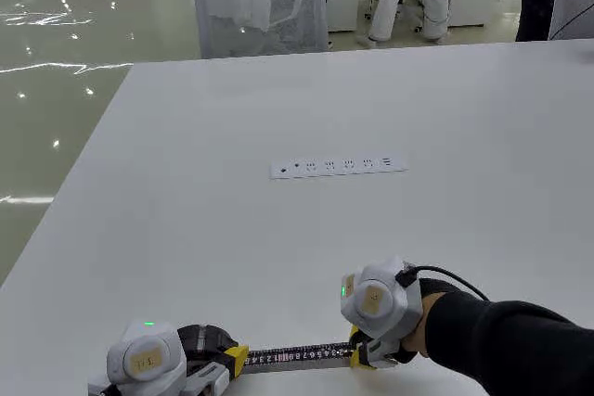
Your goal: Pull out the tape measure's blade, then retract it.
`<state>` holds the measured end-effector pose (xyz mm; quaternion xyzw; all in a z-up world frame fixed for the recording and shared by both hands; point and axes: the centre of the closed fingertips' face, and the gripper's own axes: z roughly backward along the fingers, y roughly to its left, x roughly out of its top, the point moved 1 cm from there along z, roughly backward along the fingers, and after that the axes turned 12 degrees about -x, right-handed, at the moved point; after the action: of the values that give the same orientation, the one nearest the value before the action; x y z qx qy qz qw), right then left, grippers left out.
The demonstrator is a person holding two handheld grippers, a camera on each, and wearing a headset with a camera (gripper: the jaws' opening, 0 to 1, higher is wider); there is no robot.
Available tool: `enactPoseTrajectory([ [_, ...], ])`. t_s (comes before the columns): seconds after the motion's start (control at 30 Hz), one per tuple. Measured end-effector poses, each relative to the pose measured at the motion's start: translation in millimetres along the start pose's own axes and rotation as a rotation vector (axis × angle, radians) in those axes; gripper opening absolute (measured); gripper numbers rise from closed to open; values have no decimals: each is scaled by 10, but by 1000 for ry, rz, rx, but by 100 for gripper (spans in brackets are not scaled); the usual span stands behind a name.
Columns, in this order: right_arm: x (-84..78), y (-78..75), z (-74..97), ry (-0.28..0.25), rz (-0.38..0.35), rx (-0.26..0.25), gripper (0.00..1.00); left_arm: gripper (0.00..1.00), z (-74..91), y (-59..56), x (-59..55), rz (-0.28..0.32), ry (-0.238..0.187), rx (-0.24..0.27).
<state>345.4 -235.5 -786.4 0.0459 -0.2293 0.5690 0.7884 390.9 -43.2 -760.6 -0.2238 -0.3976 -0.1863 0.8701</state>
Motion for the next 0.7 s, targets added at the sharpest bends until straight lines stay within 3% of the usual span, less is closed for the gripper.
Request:
enactPoseTrajectory([
  [0.7, 132, 27, -42, -22, 4, 7, 10, 63, -5, 0, 1, 2, 2, -2],
])
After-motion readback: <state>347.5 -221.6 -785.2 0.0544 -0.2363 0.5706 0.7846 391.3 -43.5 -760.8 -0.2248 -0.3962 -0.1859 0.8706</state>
